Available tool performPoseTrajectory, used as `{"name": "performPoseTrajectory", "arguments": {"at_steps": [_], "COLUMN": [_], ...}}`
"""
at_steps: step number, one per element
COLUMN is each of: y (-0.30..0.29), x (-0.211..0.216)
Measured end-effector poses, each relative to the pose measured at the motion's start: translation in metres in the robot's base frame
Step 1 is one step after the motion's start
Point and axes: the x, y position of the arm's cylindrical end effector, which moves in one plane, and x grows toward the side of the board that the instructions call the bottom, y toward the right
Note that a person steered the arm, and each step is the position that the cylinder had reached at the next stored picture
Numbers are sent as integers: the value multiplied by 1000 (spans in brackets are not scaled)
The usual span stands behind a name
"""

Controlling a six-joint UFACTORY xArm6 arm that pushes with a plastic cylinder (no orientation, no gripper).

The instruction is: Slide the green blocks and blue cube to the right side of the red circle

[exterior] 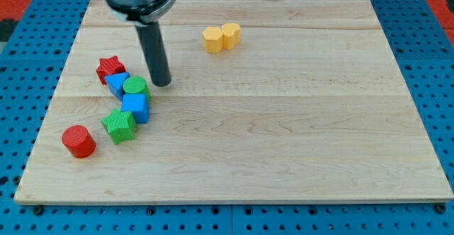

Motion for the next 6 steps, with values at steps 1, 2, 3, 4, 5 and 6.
{"name": "performPoseTrajectory", "arguments": {"at_steps": [1, 2, 3, 4, 5, 6], "y": [-60, -99, -98, -85, -60, -36], "x": [-31, -28, 10, 15, 22, 1]}}
